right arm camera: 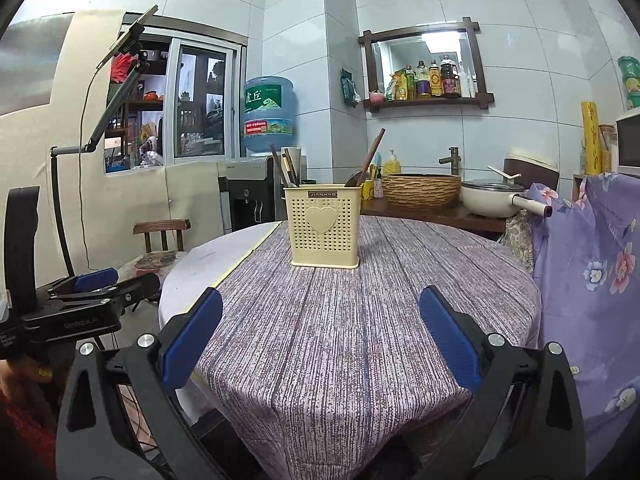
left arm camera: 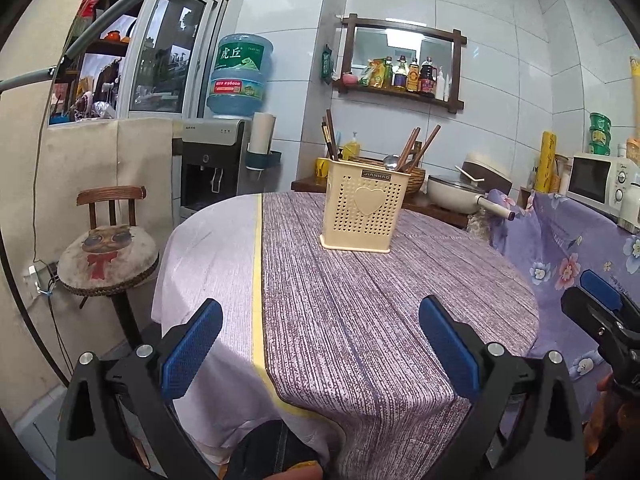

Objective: Organize utensils

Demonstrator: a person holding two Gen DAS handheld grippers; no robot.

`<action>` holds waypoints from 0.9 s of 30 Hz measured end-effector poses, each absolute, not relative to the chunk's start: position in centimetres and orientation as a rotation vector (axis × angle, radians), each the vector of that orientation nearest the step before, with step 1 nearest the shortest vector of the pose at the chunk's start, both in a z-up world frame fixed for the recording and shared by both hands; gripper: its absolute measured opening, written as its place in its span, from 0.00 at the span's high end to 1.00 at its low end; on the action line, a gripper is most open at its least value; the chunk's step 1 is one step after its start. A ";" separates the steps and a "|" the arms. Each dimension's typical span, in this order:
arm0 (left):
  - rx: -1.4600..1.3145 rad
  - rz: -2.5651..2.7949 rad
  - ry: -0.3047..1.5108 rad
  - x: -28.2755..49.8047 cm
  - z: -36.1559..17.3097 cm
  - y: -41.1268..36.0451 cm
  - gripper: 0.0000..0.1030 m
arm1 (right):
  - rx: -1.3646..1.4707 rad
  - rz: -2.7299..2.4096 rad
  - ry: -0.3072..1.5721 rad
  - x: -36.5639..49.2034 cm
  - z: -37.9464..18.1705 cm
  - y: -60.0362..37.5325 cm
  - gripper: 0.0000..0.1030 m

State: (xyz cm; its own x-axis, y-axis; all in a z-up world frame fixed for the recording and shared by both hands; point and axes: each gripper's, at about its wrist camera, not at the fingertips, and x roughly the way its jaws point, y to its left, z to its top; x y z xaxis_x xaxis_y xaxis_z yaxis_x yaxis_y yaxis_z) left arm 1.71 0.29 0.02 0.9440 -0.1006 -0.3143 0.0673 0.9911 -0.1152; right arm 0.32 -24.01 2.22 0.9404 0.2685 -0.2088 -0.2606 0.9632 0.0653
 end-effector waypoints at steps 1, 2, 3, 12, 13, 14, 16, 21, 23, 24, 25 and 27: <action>-0.103 -0.086 0.320 1.6 0.1 0.3 0.05 | 0.037 0.269 0.217 0.3 2.2 -24.0 0.05; -0.103 -0.088 0.317 1.6 0.1 0.3 0.05 | 0.037 0.269 0.215 0.3 2.2 -23.9 0.05; -0.102 -0.089 0.314 1.5 0.2 0.2 0.05 | 0.036 0.271 0.215 0.3 2.2 -23.9 0.05; -0.107 -0.087 0.320 1.7 0.2 0.3 0.05 | 0.026 0.273 0.220 0.5 2.2 -23.7 0.05; -0.105 -0.085 0.320 1.7 0.2 0.2 0.05 | 0.028 0.274 0.223 0.5 2.1 -23.7 0.05; -0.104 -0.085 0.320 1.7 0.2 0.2 0.05 | 0.030 0.275 0.223 0.5 2.1 -23.7 0.06; -0.107 -0.085 0.321 1.7 0.2 0.3 0.05 | 0.032 0.276 0.223 0.6 2.1 -23.7 0.05; -0.117 -0.076 0.317 1.6 0.3 0.4 0.05 | 0.031 0.274 0.223 0.6 2.1 -23.7 0.05; -0.123 -0.078 0.320 1.6 0.3 0.4 0.05 | 0.033 0.276 0.223 0.6 2.1 -23.7 0.06; -0.121 -0.076 0.318 1.6 0.3 0.4 0.05 | 0.032 0.276 0.223 0.5 2.1 -23.7 0.05; -0.119 -0.073 0.316 1.6 0.4 0.4 0.05 | 0.031 0.276 0.222 0.5 2.1 -23.7 0.05; -0.118 -0.072 0.316 1.6 0.4 0.2 0.05 | 0.030 0.276 0.224 0.5 2.1 -23.7 0.06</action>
